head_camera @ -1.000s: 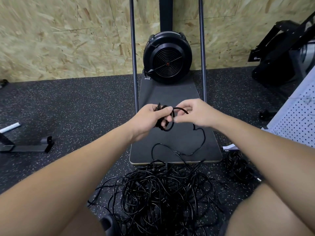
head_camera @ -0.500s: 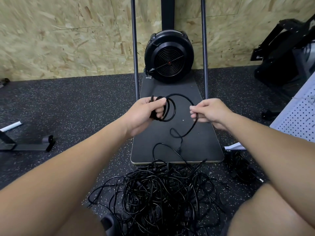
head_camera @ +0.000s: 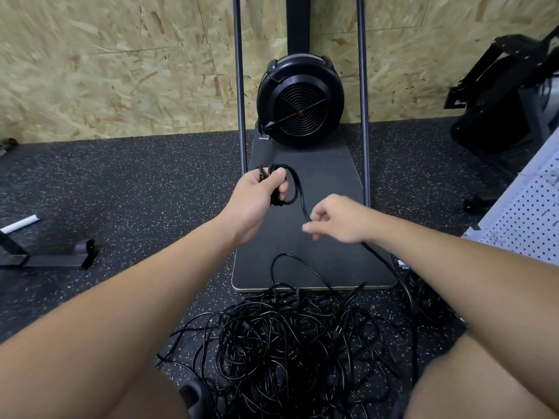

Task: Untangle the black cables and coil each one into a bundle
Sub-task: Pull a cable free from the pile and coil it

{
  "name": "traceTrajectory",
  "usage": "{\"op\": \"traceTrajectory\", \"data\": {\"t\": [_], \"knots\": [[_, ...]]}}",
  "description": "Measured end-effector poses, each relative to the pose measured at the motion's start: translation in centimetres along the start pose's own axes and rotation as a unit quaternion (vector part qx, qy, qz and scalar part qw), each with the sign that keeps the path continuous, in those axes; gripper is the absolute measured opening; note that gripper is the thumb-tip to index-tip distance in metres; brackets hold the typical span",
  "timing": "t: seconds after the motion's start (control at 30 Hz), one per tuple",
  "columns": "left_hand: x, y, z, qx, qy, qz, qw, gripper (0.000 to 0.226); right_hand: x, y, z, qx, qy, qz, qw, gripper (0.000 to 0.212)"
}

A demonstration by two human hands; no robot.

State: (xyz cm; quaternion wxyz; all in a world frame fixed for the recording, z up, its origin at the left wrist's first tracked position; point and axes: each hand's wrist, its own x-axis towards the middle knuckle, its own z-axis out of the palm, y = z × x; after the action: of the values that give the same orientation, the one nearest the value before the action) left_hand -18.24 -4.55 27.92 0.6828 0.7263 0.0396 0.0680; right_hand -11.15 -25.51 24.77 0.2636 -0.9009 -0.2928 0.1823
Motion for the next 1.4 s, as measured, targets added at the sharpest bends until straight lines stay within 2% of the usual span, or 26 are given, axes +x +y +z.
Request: {"op": "traceTrajectory", "data": {"t": [0.1,0.2,0.3,0.4,0.47,0.57,0.67,0.73,0.83,0.9,0.97,1.07,1.17,1.23,1.33,1.4], "knots": [[0.2,-0.2,-0.3,0.013,0.027,0.010,0.999,0.033,-0.6,-1.5,0.1,-0.043,-0.046,-0.090,0.994,0.007],[0.2,-0.4,-0.3,0.063,0.017,0.017,0.998,0.031,-0.7,-2.7,0.0,-0.124,-0.031,-0.153,0.980,0.012],[0.1,-0.4,-0.3,0.083,0.002,0.025,0.996,0.026,-0.7,-3.4,0.0,-0.160,0.048,-0.165,0.972,0.021],[0.0,-0.7,-0.5,0.117,-0.027,0.018,0.993,0.039,-0.8,-3.9,-0.1,-0.055,0.146,-0.170,0.973,0.025],[-0.1,-0.9,-0.5,0.131,-0.063,0.008,0.989,0.041,-0.9,-4.1,-0.4,-0.026,0.188,-0.172,0.967,0.034],[-0.5,-0.5,-0.1,0.104,-0.084,-0.026,0.991,0.036,-1.1,-4.1,-0.8,-0.040,0.226,-0.132,0.964,0.050],[-0.6,-0.2,0.3,0.098,-0.109,-0.041,0.988,0.049,-1.1,-4.2,-0.8,-0.026,0.234,-0.084,0.968,0.066],[-0.4,-0.5,0.1,0.085,-0.125,-0.046,0.987,0.044,-1.0,-4.1,-0.9,0.053,0.196,-0.086,0.975,0.061],[-0.2,-1.0,-0.4,0.059,-0.118,-0.058,0.990,0.024,-1.2,-3.1,-1.7,0.154,0.106,-0.098,0.977,0.051],[0.1,-1.2,-0.8,0.050,-0.096,-0.063,0.992,0.026,-1.1,-1.5,-2.2,0.162,0.058,-0.070,0.983,0.049],[0.2,-1.0,-1.2,0.002,-0.071,-0.073,0.995,0.025,-0.7,0.4,-2.1,0.106,0.044,-0.028,0.993,0.035],[0.5,-0.3,-1.9,-0.051,-0.066,-0.066,0.994,0.027,-0.6,2.3,-2.1,0.118,0.053,0.039,0.991,0.017],[0.6,-0.2,-2.3,-0.006,-0.074,-0.044,0.996,0.032,-0.7,3.1,-2.3,0.287,0.081,0.087,0.951,0.022],[0.7,-0.4,-2.3,0.025,-0.063,-0.033,0.997,0.030,-0.5,3.4,-2.4,0.351,0.110,0.099,0.924,0.027],[0.5,-0.7,-1.8,0.059,-0.032,-0.019,0.998,0.025,0.4,3.4,-2.6,0.382,0.163,0.115,0.902,0.027],[0.2,-0.6,-1.6,0.071,-0.026,-0.012,0.997,0.021,0.7,3.3,-2.8,0.341,0.186,0.126,0.913,0.030]]}}
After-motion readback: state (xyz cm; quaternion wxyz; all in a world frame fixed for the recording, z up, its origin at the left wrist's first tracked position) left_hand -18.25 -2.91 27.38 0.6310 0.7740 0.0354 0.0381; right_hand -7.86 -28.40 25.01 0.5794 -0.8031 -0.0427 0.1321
